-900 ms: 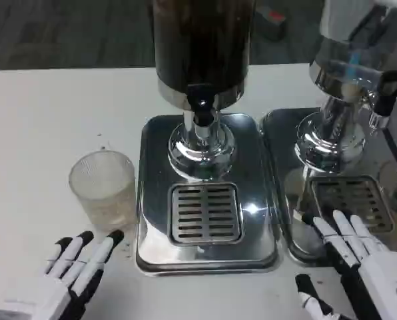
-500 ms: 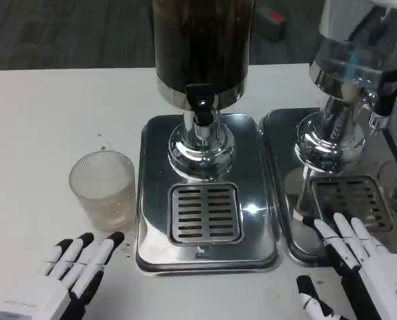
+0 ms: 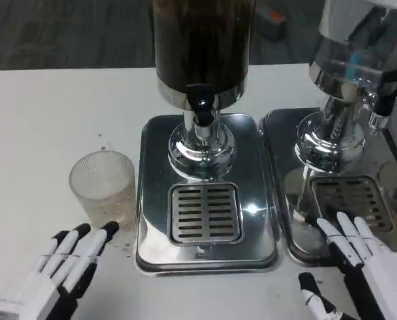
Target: Grasp the cup under the faucet to collect the drink, then remove the cup.
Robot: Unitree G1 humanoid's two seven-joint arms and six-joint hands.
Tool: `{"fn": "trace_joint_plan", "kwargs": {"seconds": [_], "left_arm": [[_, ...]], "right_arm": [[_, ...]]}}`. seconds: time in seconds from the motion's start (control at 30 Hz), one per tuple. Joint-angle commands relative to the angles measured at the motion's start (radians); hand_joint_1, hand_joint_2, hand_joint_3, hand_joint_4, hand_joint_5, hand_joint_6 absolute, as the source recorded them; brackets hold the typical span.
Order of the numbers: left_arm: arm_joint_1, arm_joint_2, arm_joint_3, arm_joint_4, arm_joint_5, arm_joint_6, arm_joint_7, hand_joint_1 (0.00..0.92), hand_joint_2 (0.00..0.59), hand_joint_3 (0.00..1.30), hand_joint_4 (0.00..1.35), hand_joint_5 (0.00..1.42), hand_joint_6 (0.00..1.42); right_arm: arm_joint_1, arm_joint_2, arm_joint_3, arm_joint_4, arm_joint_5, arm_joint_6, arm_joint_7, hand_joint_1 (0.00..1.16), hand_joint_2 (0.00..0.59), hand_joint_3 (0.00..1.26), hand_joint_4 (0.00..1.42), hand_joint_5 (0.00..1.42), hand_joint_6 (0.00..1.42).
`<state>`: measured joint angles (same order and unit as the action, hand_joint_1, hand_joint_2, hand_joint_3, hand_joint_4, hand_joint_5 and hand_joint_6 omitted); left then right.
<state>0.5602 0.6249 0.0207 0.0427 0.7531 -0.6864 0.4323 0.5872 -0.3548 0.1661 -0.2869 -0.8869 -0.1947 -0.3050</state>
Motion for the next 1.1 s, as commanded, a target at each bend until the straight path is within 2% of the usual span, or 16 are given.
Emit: {"fn": "trace_joint_plan", "kwargs": {"seconds": [0.03, 0.37, 0.5, 0.77, 1.1], "left_arm": [[-0.038, -0.01, 0.021, 0.043, -0.048, -0.037, 0.027, 0.0, 0.03, 0.0, 0.0, 0.0, 0.0], [-0.121, -0.032, 0.048, 0.099, -0.131, -0.068, 0.011, 0.0, 0.033, 0.0, 0.0, 0.0, 0.07], [-0.172, -0.041, 0.045, 0.124, -0.191, -0.06, -0.033, 0.003, 0.026, 0.0, 0.0, 0.0, 0.08], [-0.275, -0.049, 0.042, 0.157, -0.204, 0.002, -0.088, 0.0, 0.002, 0.0, 0.0, 0.0, 0.1], [-0.396, -0.06, 0.021, 0.26, -0.258, 0.041, -0.18, 0.0, 0.0, 0.0, 0.0, 0.0, 0.1]], "right_arm": [[-0.008, 0.008, -0.006, -0.015, 0.011, 0.011, 0.004, 0.3, 0.471, 0.12, 0.03, 0.0, 0.13], [-0.014, 0.024, 0.003, -0.014, 0.009, 0.02, 0.001, 0.29, 0.471, 0.13, 0.04, 0.01, 0.14], [-0.013, 0.034, 0.007, -0.014, 0.005, 0.023, -0.005, 0.29, 0.471, 0.13, 0.04, 0.01, 0.14], [-0.011, 0.037, 0.012, -0.009, 0.006, 0.022, -0.003, 0.29, 0.471, 0.15, 0.06, 0.01, 0.14], [-0.015, 0.041, 0.016, -0.012, 0.009, 0.028, 0.005, 0.29, 0.471, 0.16, 0.07, 0.03, 0.16]]}}
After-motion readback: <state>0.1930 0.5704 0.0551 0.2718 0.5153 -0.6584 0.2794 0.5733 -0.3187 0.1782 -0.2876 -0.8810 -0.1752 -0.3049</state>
